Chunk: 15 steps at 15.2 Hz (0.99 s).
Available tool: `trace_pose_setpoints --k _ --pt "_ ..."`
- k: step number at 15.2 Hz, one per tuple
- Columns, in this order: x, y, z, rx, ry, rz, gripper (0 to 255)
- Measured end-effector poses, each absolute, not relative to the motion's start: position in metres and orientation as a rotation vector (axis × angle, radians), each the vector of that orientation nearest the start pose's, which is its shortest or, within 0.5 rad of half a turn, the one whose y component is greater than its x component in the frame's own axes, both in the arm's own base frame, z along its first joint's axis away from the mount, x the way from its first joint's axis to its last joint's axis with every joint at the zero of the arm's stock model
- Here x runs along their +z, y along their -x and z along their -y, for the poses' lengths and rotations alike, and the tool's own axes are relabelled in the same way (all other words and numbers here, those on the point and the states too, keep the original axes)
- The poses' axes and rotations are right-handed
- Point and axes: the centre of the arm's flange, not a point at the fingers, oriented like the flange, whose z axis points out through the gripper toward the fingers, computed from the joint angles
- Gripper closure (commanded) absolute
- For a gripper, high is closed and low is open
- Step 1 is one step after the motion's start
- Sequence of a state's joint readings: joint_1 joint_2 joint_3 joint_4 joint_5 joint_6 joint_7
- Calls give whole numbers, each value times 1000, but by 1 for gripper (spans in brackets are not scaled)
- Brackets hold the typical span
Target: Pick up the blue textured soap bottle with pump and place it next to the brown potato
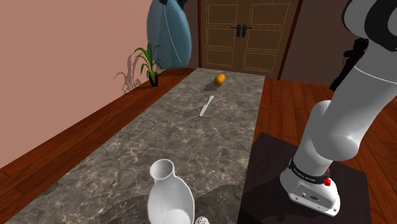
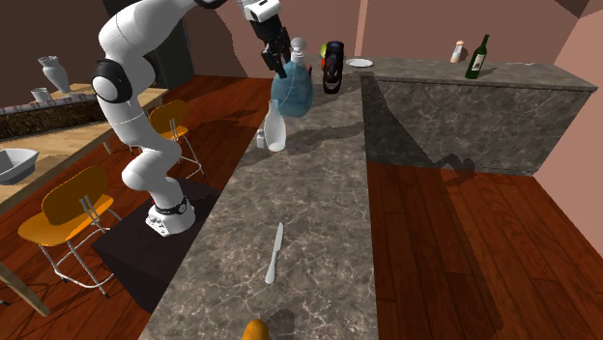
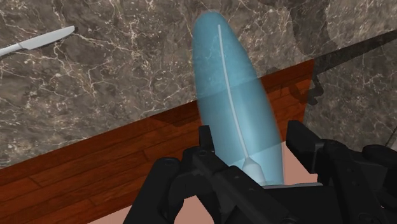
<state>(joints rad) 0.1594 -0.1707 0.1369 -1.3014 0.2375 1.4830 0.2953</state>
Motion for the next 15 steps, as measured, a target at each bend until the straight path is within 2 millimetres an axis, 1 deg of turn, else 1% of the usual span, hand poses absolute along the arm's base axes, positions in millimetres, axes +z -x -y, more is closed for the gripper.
trace_pose_setpoints --k 2,4,6,8,12,13,15 --pt "822 -432 -150 -389 2815 93 255" --pt "811 -438 -129 -389 2815 92 255" --pt "803 -446 -108 -388 2815 92 255" --pt "790 -452 -83 -388 2815 91 255" --pt "775 -464 -37 -388 2815 92 255" --pt "769 -466 -23 -389 2815 92 255" --pt "759 -475 -1 -388 2815 93 255"
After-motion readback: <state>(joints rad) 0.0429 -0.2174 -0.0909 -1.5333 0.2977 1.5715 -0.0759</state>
